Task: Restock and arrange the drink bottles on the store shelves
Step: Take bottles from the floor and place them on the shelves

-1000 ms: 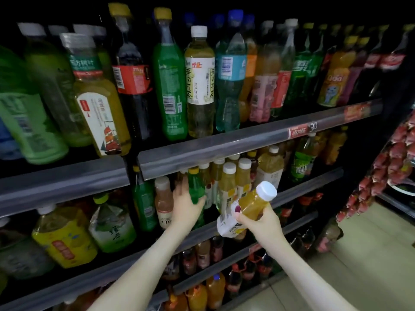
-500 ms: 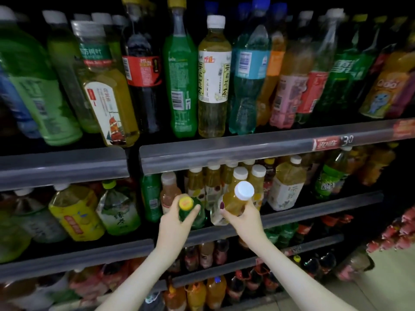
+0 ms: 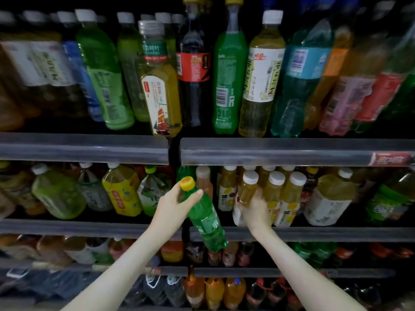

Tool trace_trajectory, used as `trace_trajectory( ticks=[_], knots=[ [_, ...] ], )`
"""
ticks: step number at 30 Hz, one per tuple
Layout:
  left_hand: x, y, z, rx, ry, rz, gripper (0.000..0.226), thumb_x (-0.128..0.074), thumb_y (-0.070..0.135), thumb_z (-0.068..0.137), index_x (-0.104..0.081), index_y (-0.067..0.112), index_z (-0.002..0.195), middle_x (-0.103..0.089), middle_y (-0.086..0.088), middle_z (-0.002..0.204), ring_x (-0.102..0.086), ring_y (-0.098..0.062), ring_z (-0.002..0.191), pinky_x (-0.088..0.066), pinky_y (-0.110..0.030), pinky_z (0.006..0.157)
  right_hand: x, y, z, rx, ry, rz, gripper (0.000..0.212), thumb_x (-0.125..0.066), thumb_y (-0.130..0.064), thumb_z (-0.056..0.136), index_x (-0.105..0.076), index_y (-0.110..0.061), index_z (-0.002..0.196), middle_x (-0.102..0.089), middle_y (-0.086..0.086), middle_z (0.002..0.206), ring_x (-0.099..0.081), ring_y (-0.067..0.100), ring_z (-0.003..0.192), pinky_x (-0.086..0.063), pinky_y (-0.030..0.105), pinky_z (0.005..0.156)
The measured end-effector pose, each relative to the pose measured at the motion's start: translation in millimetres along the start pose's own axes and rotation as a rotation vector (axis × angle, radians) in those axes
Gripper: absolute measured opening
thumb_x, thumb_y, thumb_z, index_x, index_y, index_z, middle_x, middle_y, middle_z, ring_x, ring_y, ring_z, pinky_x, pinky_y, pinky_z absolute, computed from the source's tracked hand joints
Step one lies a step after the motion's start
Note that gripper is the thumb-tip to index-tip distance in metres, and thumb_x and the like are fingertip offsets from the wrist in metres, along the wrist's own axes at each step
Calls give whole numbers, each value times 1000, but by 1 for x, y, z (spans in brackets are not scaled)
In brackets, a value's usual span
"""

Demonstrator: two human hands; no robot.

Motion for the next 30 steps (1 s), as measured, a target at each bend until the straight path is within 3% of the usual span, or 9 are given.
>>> trace_trajectory(
  ticks=[4,6,8,11,13,19,22,26,30],
  knots=[
    [-1,0,1,61,-59,-45,11,-68,36,85,-66,29,92,-73,17,85,-67,2,82,-55,-31,80,8,-8,-7,56,90,8,64,-74,-21,82,-37,-11,133,-53,9,124,-52,27,117,-47,37,93],
    [-3,4,3,58,-106,-37,15,-68,40,84,-67,30,94,-73,13,90,-68,-2,87,-55,-34,83,22,-19,-18,16,82,48,60,-71,-28,84,-38,-11,131,-48,7,127,-47,23,120,-43,31,92],
    [-6,12,6,40,-171,-3,17,-67,43,83,-67,31,96,-73,10,94,-68,-5,91,-56,-38,84,36,-34,-33,39,-87,221,50,-71,-37,84,-43,-18,121,-53,0,120,-52,17,111,-43,22,84],
    [-15,34,13,-32,-277,45,15,-67,41,84,-67,30,94,-73,9,93,-68,-5,89,-57,-37,82,51,-65,-61,192,-570,302,70,-72,-47,79,-35,-32,136,-49,-20,129,-48,-7,117,-41,11,91],
    [-25,52,17,-79,-350,29,13,-68,38,84,-67,30,93,-73,8,94,-68,-8,90,-55,-36,80,59,-74,-69,264,-626,232,79,-76,-39,78,-28,-36,140,-47,-26,129,-46,-17,113,-41,7,89],
    [-58,121,19,-327,-586,76,40,-71,58,65,-66,43,101,-71,16,103,-65,-4,101,-52,-39,92,115,-75,-69,228,-268,327,62,-81,-26,74,-45,-32,124,-63,-16,112,-58,-8,103,-46,12,80],
    [-76,164,19,-544,-665,113,42,-70,48,73,-58,46,113,-65,20,114,-59,3,109,-50,-33,96,152,-77,-68,203,-119,416,63,-83,-25,73,-48,-39,123,-66,-17,111,-61,-4,103,-50,16,82],
    [-101,209,23,-821,-460,113,45,-55,29,83,-52,35,128,-53,20,129,-47,8,120,-39,-17,103,212,-72,-63,190,212,550,63,-81,-34,62,-54,-31,118,-68,-22,105,-64,0,100,-50,14,79],
    [-147,236,23,-1109,-148,272,42,-57,28,87,-56,20,128,-49,2,135,-37,-7,128,-20,-5,105,272,-58,-50,254,479,658,62,-83,-24,67,-56,-10,121,-71,-1,105,-68,16,99,-54,27,83]
  ],
)
Point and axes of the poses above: each hand's wrist, its own z-axis towards the middle knuckle, its own x-axis out of the back of the hand, y = z × x, the point moved 3 cm from there along z, towards the middle knuckle
